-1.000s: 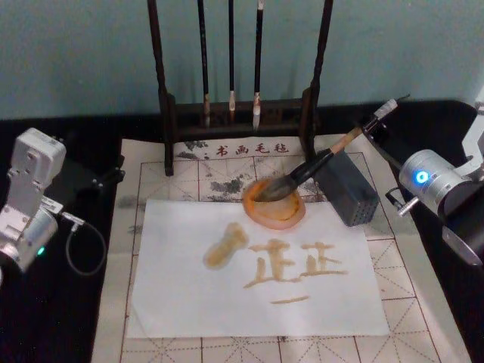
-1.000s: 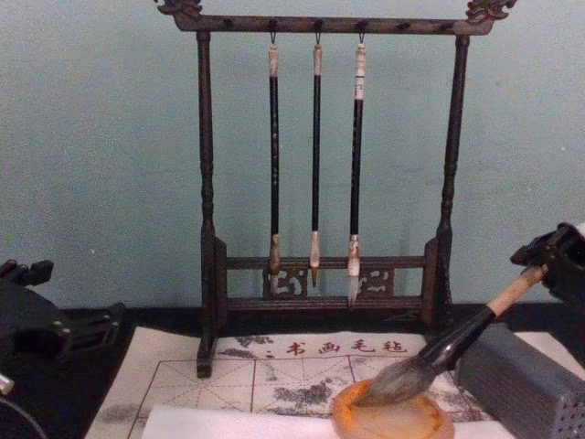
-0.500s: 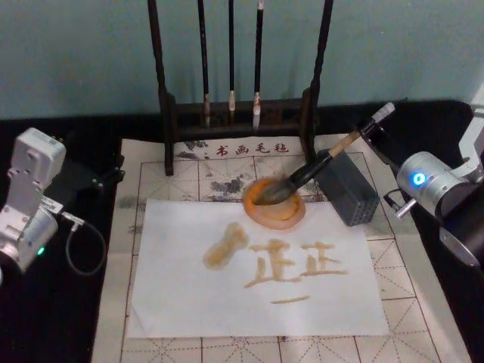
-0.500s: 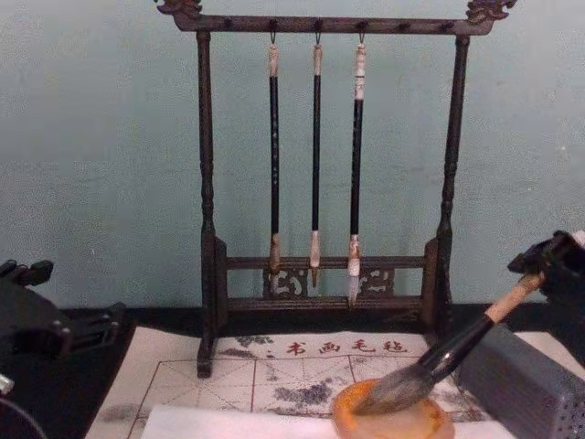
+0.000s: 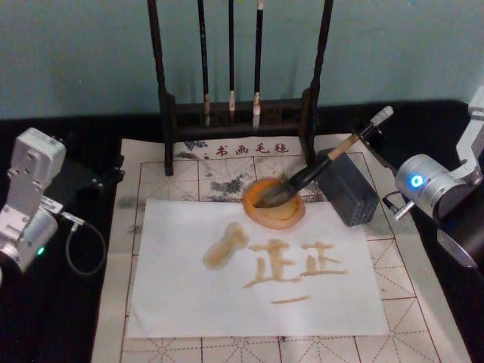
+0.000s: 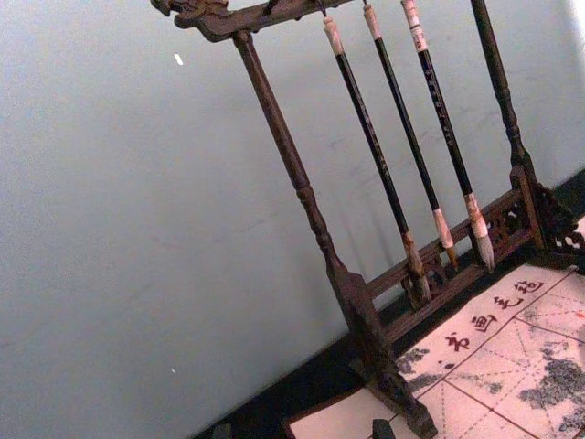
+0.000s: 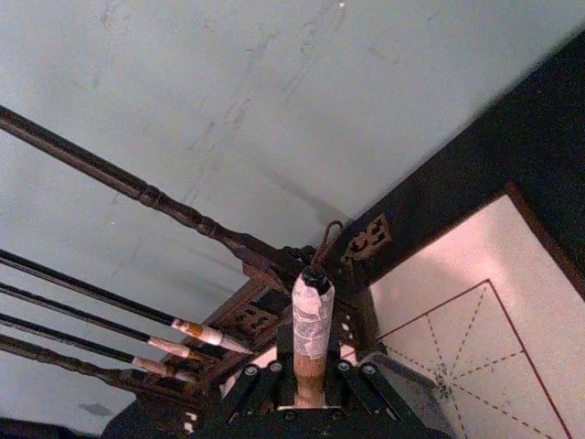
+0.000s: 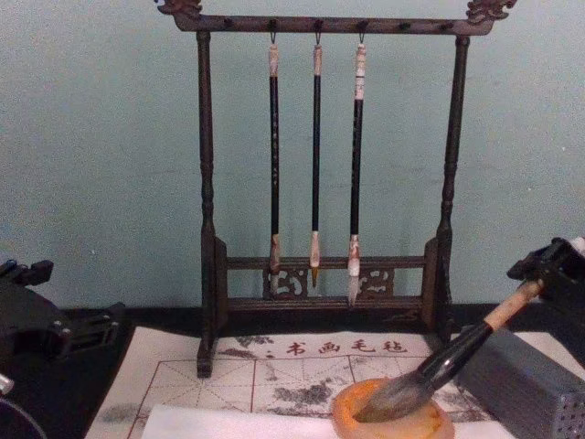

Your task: Pick up the brush from the inkstone, write on the paper, then place the brush back to its original position.

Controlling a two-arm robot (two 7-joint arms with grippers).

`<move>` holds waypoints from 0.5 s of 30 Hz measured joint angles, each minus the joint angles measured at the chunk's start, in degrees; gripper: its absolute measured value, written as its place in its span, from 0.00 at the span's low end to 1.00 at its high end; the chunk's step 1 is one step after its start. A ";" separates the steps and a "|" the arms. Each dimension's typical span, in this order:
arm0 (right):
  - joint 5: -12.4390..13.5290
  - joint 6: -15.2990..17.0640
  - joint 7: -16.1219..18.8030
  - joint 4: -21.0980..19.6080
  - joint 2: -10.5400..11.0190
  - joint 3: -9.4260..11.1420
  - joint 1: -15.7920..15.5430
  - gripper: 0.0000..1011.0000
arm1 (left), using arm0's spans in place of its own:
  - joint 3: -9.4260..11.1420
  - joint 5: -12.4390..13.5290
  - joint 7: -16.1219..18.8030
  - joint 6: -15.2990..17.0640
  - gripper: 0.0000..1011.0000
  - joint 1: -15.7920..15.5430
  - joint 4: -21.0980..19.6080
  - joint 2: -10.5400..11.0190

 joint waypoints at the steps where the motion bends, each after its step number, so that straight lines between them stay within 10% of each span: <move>1: 0.01 -0.01 0.00 0.05 0.02 -0.05 0.03 0.18 | 0.00 0.00 0.00 0.00 0.99 0.00 0.00 0.00; 15: 0.03 -0.24 -0.57 0.21 0.09 -0.45 0.15 0.18 | 0.00 0.00 0.00 0.00 0.99 0.00 0.00 0.00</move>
